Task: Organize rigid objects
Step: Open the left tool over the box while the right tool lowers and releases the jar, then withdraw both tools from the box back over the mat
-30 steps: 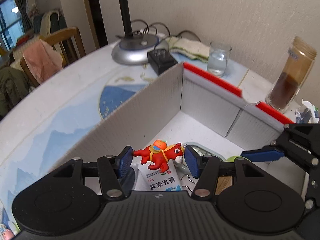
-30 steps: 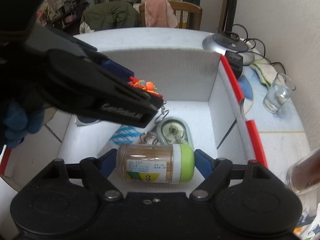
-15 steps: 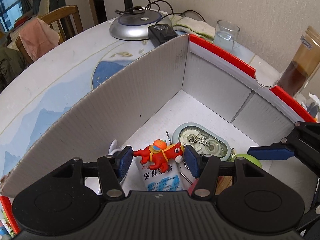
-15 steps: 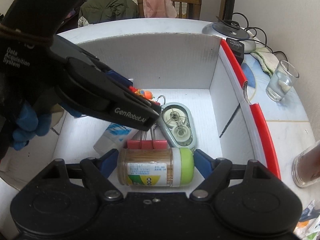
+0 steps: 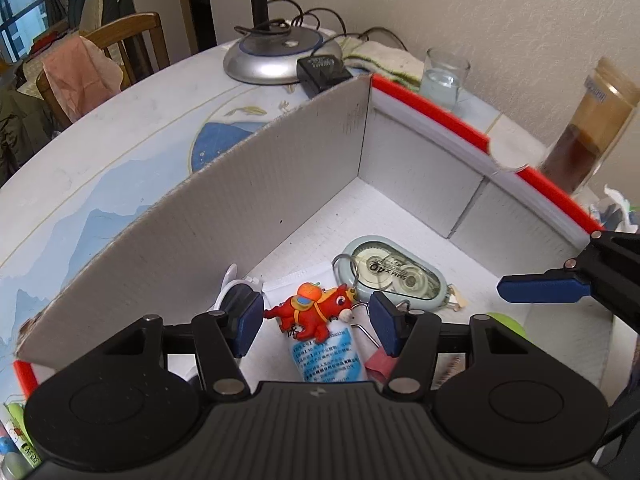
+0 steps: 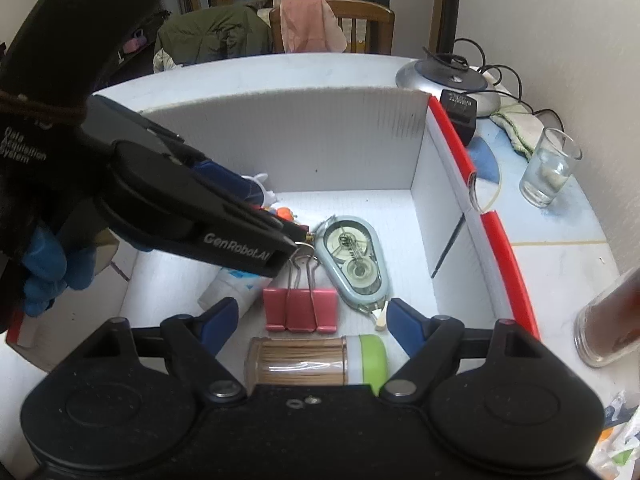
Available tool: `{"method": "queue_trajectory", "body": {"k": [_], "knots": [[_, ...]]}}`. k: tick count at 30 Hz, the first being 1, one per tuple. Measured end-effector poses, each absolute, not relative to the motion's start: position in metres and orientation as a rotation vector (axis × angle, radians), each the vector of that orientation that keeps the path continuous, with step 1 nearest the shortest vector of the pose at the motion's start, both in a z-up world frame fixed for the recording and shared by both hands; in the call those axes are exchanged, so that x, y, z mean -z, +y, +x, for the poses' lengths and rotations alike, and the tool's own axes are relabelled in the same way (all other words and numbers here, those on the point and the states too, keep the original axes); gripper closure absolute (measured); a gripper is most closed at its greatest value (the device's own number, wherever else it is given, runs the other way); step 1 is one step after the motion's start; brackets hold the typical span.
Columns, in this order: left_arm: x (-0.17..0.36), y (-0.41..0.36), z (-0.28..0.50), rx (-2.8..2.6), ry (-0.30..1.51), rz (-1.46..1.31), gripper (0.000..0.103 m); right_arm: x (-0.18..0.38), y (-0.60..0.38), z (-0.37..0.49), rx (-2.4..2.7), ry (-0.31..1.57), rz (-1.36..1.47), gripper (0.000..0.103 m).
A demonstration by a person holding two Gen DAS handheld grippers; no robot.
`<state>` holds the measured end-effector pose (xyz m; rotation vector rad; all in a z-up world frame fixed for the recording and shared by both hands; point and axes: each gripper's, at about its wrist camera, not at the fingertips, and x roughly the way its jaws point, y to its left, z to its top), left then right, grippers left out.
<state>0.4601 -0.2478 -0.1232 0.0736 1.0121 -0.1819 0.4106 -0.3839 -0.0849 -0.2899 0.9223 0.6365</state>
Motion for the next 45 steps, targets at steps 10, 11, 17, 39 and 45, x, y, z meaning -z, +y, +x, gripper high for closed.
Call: {"method": "queue_trajectory", "body": {"k": [10, 11, 17, 39, 45], "knots": [[0.093, -0.238, 0.427, 0.176, 0.927, 0.031, 0.041, 0.069, -0.392, 0.395, -0.625, 0.876, -0.257, 0.022], [0.089, -0.238, 0.423, 0.175, 0.919, 0.028, 0.041, 0.067, -0.393, 0.393, -0.623, 0.871, -0.253, 0.022], [0.073, -0.232, 0.397, 0.167, 0.864, 0.026, 0.041, 0.051, -0.4, 0.38, -0.624, 0.833, -0.223, 0.022], [0.032, -0.175, 0.298, 0.049, 0.697, -0.073, 0.035, 0.018, -0.394, 0.336, -0.639, 0.747, -0.093, 0.012], [0.028, -0.148, 0.271, 0.015, 0.673, -0.098, 0.023, 0.01, -0.38, 0.32, -0.664, 0.726, -0.058, 0.008]]}}
